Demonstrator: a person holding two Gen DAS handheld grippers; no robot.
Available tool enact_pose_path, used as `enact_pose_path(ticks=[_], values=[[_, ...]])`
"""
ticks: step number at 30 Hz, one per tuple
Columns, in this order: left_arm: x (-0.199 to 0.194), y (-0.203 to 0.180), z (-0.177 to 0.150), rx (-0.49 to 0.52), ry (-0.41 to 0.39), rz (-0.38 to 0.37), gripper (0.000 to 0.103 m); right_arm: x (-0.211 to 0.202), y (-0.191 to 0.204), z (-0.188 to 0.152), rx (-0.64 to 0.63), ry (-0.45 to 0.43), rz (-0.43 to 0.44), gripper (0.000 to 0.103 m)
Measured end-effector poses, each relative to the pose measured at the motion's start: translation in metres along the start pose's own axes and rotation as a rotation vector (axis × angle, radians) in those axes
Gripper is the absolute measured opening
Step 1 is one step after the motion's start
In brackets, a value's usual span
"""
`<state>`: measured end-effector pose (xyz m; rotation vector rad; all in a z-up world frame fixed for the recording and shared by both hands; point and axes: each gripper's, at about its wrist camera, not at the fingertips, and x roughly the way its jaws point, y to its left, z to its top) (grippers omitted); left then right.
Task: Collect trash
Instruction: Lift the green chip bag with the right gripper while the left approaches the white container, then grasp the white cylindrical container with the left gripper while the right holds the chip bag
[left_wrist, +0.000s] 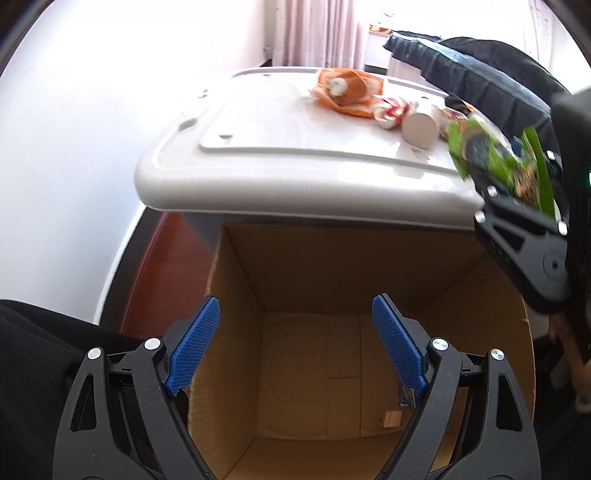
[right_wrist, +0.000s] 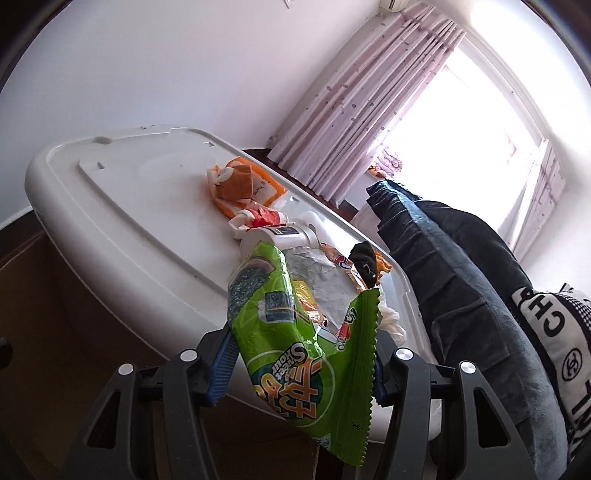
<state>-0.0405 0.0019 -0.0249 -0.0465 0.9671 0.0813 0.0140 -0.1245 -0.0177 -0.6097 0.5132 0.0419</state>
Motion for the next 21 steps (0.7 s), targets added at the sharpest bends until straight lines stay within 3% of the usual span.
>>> enact_pose_path(ticks=[4, 8, 12, 17, 21], values=[[0.004, 0.003, 0.015, -0.015, -0.003, 0.013, 0.083, 0.010, -0.018, -0.001, 0.117, 0.061, 0.075, 0.056], [0.010, -0.007, 0.056, -0.013, -0.050, -0.008, 0.082, 0.043, -0.076, -0.020, 0.484, 0.225, 0.246, 0.056], [0.022, -0.041, 0.098, 0.069, -0.107, -0.042, 0.082, 0.057, -0.119, -0.036, 0.713, 0.275, 0.308, 0.056], [0.051, -0.093, 0.143, 0.167, -0.135, -0.105, 0.082, 0.058, -0.145, -0.043, 0.825, 0.275, 0.298, 0.056], [0.069, -0.120, 0.165, 0.223, -0.153, -0.145, 0.082, 0.051, -0.152, -0.037, 0.833, 0.239, 0.285, 0.056]])
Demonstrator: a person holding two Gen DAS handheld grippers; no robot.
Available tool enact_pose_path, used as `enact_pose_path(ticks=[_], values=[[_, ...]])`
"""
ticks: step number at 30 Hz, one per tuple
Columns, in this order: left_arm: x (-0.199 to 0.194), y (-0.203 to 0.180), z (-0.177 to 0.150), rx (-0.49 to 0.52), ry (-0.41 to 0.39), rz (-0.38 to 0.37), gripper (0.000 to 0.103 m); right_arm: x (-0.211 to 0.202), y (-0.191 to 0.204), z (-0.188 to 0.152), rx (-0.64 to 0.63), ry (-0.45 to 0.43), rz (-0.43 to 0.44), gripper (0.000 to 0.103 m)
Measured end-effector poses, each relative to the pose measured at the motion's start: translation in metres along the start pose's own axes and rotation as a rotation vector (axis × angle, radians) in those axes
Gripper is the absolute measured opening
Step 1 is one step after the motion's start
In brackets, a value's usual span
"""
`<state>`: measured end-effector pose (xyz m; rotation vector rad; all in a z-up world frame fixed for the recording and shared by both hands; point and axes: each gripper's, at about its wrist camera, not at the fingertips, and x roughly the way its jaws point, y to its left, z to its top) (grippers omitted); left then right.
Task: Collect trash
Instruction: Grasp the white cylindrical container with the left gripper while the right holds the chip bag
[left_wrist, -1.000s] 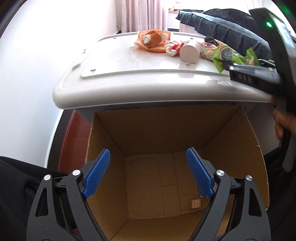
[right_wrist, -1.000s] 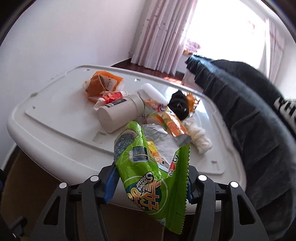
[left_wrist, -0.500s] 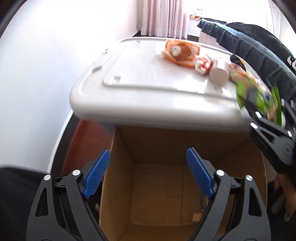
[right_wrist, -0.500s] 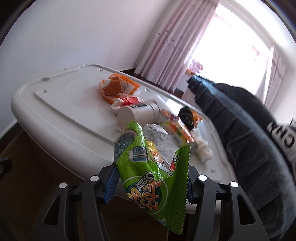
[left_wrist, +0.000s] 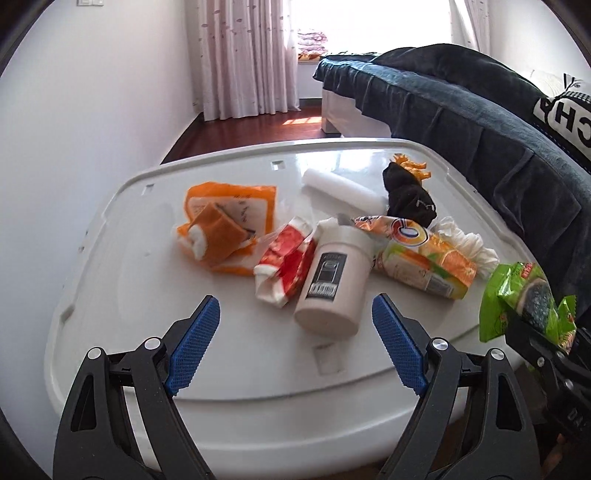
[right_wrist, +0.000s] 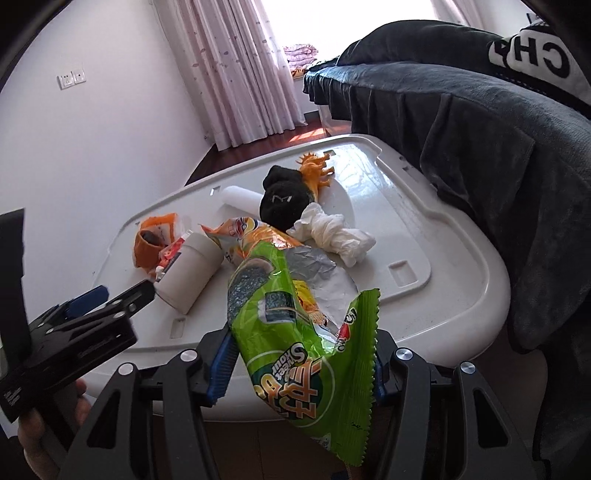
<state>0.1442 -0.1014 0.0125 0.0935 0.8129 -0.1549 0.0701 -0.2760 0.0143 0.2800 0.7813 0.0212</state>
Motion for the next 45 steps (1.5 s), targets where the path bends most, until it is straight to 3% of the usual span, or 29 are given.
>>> enact_pose_path(ticks=[6, 11, 16, 18, 20, 22, 24, 33, 35, 36, 40, 41, 43, 45], values=[[0.032, -0.017, 0.009, 0.042, 0.032, -0.032, 0.082, -0.004, -0.003, 0.005, 0.022, -0.016, 0.013, 0.057], [0.033, -0.045, 0.001, 0.162, -0.010, 0.001, 0.082, -0.010, -0.013, 0.006, 0.056, -0.022, 0.003, 0.057], [0.045, -0.062, -0.004, 0.232, 0.002, 0.044, 0.082, -0.009, -0.019, 0.008, 0.076, -0.022, -0.004, 0.057], [0.051, -0.058, -0.001, 0.205, 0.028, 0.033, 0.082, -0.010, -0.018, 0.008, 0.075, -0.024, -0.009, 0.057], [0.059, -0.050, 0.004, 0.163, 0.057, 0.004, 0.075, -0.010, -0.019, 0.007, 0.077, -0.023, -0.012, 0.057], [0.072, -0.044, 0.008, 0.139, 0.107, -0.029, 0.053, -0.009, -0.019, 0.007, 0.077, -0.022, -0.015, 0.057], [0.078, -0.036, 0.011, 0.091, 0.120, -0.109, 0.047, -0.009, -0.018, 0.007, 0.077, -0.021, -0.017, 0.057], [0.086, -0.039, 0.021, 0.101, 0.132, -0.094, 0.048, -0.007, -0.018, 0.007, 0.078, -0.019, -0.018, 0.057], [0.083, -0.039, 0.016, 0.089, 0.132, -0.066, 0.058, -0.007, -0.018, 0.007, 0.079, -0.019, -0.020, 0.057], [0.084, -0.038, 0.017, 0.079, 0.137, -0.051, 0.067, -0.007, -0.018, 0.007, 0.078, -0.018, -0.021, 0.057], [0.090, -0.031, 0.023, 0.016, 0.151, -0.061, 0.069, -0.005, -0.018, 0.007, 0.074, -0.013, -0.020, 0.057], [0.091, -0.032, 0.024, 0.012, 0.146, -0.064, 0.069, -0.005, -0.017, 0.007, 0.072, -0.014, -0.021, 0.057], [0.090, -0.034, 0.024, 0.021, 0.124, -0.059, 0.046, -0.005, -0.017, 0.007, 0.073, -0.012, -0.022, 0.057], [0.090, -0.036, 0.024, 0.024, 0.119, -0.051, 0.046, -0.003, -0.017, 0.006, 0.071, -0.008, -0.026, 0.057]])
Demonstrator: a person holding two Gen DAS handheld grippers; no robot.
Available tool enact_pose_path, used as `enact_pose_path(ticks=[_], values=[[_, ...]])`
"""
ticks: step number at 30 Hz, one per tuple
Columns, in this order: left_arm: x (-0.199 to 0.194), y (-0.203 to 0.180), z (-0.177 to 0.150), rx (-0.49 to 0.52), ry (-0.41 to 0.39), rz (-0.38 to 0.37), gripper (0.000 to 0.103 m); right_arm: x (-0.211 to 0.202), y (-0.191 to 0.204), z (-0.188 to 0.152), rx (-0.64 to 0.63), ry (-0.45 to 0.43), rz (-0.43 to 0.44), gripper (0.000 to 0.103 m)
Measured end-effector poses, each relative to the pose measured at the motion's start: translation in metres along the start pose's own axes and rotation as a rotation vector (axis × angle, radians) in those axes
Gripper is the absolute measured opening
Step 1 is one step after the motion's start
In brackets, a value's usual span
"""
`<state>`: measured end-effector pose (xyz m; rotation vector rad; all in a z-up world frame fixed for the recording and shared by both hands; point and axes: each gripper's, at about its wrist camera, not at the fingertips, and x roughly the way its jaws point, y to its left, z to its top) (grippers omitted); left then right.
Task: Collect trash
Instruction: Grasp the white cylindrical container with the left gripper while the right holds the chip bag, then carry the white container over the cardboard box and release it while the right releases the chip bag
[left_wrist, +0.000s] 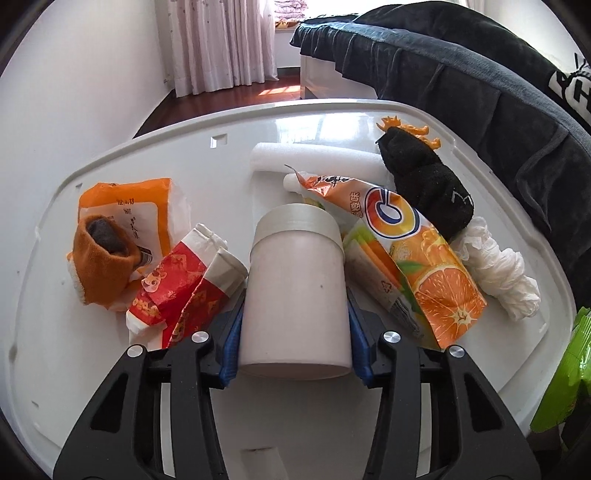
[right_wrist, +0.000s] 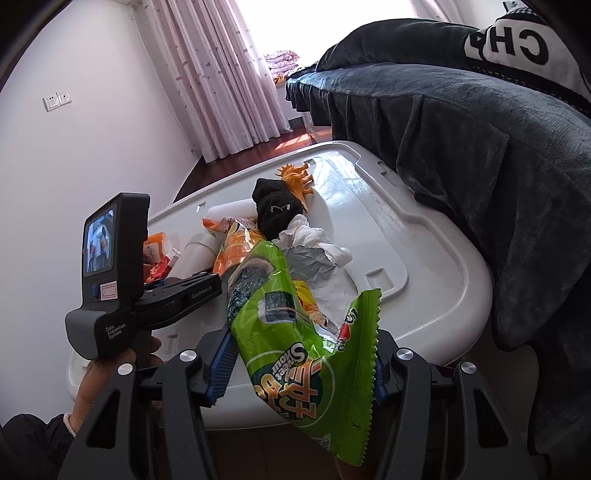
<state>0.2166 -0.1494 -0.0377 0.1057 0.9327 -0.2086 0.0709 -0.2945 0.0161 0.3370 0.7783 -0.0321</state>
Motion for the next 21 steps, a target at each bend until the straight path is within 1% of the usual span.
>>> enact_pose_path(ticks=[3, 6, 9, 12, 14, 17, 21], values=[[-0.009, -0.001, -0.002, -0.003, -0.039, -0.003, 0.046, 0.001, 0.000, -0.001, -0.004, 0.003, -0.006, 0.057], [-0.030, 0.003, -0.007, -0.012, -0.083, -0.018, 0.046, 0.001, 0.002, 0.000, -0.007, -0.001, -0.008, 0.057], [-0.061, 0.013, -0.014, -0.046, -0.118, -0.037, 0.046, 0.001, 0.004, 0.000, -0.017, -0.003, -0.020, 0.057], [-0.100, 0.032, -0.026, -0.094, -0.140, -0.058, 0.046, 0.001, 0.008, -0.002, -0.028, 0.011, -0.025, 0.057], [-0.128, 0.043, -0.041, -0.110, -0.146, -0.041, 0.046, -0.003, 0.013, -0.003, -0.038, 0.018, -0.005, 0.057], [-0.165, 0.055, -0.069, -0.110, -0.142, 0.016, 0.046, -0.020, 0.029, -0.006, -0.094, 0.022, 0.035, 0.057], [-0.203, 0.074, -0.108, -0.156, -0.118, 0.058, 0.046, -0.061, 0.056, -0.017, -0.185, 0.014, 0.119, 0.057]])
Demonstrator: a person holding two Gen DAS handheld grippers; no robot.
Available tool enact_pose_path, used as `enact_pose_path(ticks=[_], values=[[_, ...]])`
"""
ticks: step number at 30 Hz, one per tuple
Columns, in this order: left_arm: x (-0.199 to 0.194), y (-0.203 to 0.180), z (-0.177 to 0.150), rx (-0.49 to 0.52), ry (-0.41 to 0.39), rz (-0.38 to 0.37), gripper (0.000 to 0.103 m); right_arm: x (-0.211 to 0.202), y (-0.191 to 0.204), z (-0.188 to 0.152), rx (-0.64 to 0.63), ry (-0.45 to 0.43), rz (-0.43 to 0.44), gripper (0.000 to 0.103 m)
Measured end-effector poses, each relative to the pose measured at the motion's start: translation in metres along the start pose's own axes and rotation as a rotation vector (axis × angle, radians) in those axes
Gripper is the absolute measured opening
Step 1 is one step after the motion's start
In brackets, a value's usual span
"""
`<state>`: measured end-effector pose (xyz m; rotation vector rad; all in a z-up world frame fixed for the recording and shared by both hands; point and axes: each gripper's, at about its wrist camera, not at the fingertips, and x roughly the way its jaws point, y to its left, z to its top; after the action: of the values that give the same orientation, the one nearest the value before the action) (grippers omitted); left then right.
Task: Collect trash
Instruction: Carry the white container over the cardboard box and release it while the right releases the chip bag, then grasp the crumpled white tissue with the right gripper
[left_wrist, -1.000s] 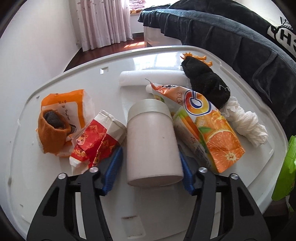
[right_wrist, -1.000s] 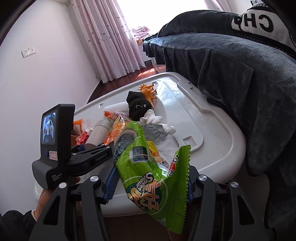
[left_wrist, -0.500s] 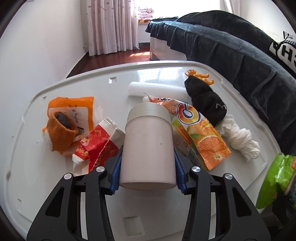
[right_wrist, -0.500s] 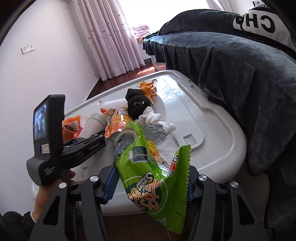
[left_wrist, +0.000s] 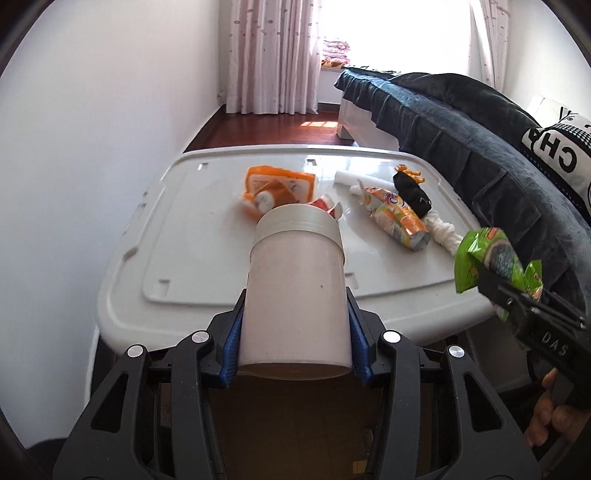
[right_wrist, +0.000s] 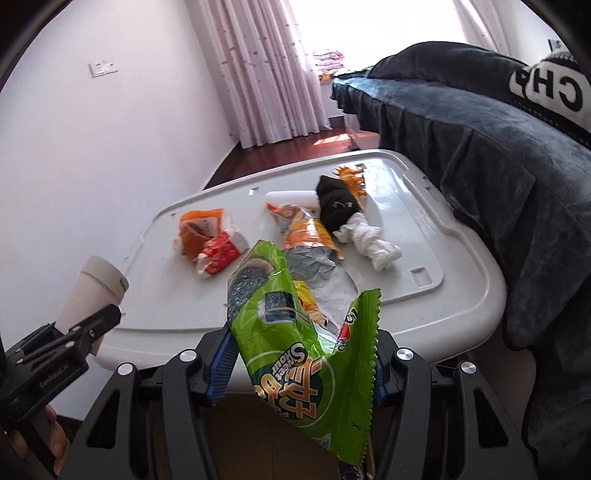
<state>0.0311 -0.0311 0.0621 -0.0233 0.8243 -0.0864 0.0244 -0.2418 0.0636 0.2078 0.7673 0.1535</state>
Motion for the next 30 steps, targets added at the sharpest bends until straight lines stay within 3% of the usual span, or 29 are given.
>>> enact_pose_path(ticks=[5, 12, 19, 22, 23, 24, 25, 26, 30], values=[[-0.033, 0.016, -0.050, -0.027, 0.043, 0.035, 0.046, -0.042, 0.030, -0.029, -0.092, 0.047, 0.066, 0.057], [-0.014, 0.009, -0.113, -0.005, 0.197, -0.003, 0.046, -0.045, 0.049, -0.088, -0.181, 0.149, 0.040, 0.057], [0.004, 0.018, -0.135, -0.010, 0.281, 0.004, 0.046, -0.025, 0.039, -0.111, -0.163, 0.235, 0.013, 0.057], [0.008, 0.020, -0.138, -0.012, 0.297, -0.004, 0.047, -0.015, 0.040, -0.116, -0.175, 0.272, 0.006, 0.071], [0.011, 0.019, -0.139, -0.005, 0.316, 0.002, 0.051, -0.011, 0.040, -0.118, -0.180, 0.286, -0.010, 0.082], [0.014, 0.018, -0.139, 0.001, 0.334, 0.017, 0.073, -0.008, 0.038, -0.120, -0.176, 0.288, -0.016, 0.082], [0.015, 0.017, -0.139, 0.008, 0.343, 0.052, 0.086, -0.006, 0.035, -0.121, -0.164, 0.297, -0.010, 0.082], [0.015, 0.016, -0.139, 0.023, 0.341, 0.087, 0.086, -0.004, 0.033, -0.121, -0.151, 0.305, -0.006, 0.082], [0.011, 0.010, -0.140, 0.064, 0.315, 0.088, 0.086, -0.004, 0.022, -0.116, -0.099, 0.298, -0.006, 0.081]])
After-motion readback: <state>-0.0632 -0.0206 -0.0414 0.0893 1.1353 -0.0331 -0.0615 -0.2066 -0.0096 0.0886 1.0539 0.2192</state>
